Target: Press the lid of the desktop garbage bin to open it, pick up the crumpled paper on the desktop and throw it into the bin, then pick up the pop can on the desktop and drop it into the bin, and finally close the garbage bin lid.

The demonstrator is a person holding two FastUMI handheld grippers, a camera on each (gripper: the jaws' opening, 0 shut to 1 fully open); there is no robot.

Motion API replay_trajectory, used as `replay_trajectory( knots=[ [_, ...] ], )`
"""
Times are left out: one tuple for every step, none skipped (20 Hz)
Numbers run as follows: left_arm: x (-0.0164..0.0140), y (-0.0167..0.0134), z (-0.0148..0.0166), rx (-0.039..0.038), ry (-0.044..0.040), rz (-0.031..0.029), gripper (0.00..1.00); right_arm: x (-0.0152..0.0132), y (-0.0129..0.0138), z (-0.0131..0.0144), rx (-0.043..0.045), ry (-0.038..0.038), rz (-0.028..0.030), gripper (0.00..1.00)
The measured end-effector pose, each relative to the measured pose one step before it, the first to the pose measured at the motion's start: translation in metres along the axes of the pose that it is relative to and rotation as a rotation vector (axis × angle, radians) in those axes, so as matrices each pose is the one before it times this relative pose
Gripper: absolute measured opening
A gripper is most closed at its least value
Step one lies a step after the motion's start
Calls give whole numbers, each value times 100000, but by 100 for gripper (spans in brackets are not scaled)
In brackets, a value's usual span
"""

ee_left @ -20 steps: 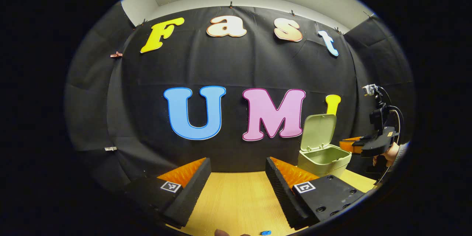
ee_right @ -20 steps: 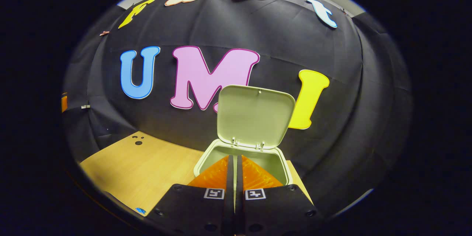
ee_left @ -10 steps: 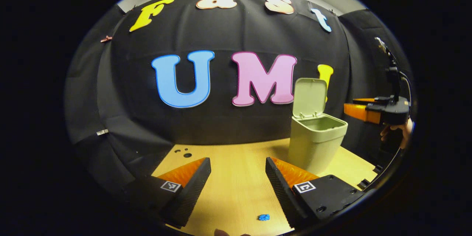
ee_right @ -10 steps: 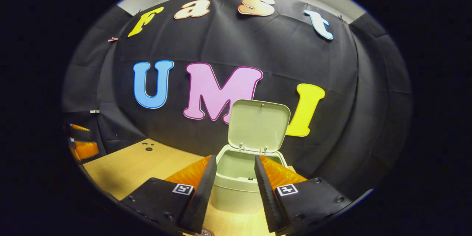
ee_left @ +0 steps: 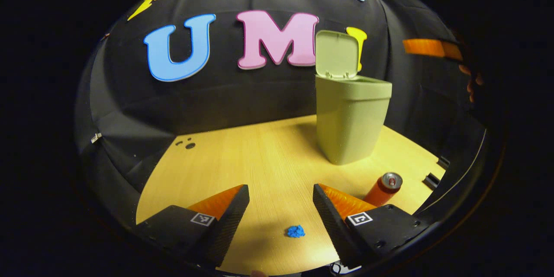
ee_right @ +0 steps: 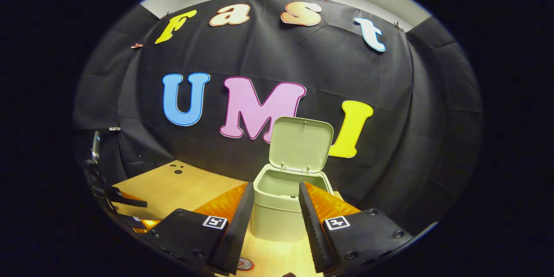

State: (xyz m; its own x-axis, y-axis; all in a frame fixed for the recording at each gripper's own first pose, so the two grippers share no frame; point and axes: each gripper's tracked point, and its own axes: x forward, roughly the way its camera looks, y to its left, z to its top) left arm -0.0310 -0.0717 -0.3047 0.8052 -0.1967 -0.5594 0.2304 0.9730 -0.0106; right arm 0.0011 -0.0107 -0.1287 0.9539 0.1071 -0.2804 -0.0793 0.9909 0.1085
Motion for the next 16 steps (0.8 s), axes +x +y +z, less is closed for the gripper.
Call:
replay_trajectory(
  knots=[
    [626,-334,-1151,-48,2709,-1035,95,-429,-153,-368,-107,1355,-306,66],
    [761,-518,-1998,384,3776,-1080,95,-847,-223,-1028,-715,3032,-516,66],
    [795,-451,-1510,679,3079,-451,95,-366,-184,-448,-95,1513,-111,66],
    [634,-193,-859,324,2123,-110,93,-310,-104,-372,-18,1525,277,65],
    [845,-235,-1082,-126,2699,-14,91,-463,-91,-516,-347,1724,278,70],
    [844,-239,-1170,-425,2603,61,90,-234,-432,-320,-712,944,13,71],
    [571,-132,-862,-75,1982,90,90,-125,-278,-169,-465,635,78,71],
    [568,-107,-743,240,2407,207,89,-161,-254,-152,-207,439,104,71],
    [684,-4,-817,481,1926,941,87,-269,-365,-152,94,280,-181,71],
    [608,80,-629,612,1686,1344,85,-133,-360,-200,464,280,-2,71],
    [518,171,-438,235,1751,851,81,-71,-282,-199,542,470,5,71],
    [287,408,-426,-241,1424,759,67,-49,-273,-292,528,761,109,71],
    [337,-75,-531,-608,1496,61,67,-31,-227,-341,482,609,226,71],
    [140,-74,-476,-641,1419,275,67,51,-291,-184,387,348,116,71],
    [169,-64,-366,-452,1385,-7,67,-72,-166,-118,331,398,225,71],
    [175,-133,-257,-329,1278,-62,66,119,-235,-124,253,362,172,71]
  ],
)
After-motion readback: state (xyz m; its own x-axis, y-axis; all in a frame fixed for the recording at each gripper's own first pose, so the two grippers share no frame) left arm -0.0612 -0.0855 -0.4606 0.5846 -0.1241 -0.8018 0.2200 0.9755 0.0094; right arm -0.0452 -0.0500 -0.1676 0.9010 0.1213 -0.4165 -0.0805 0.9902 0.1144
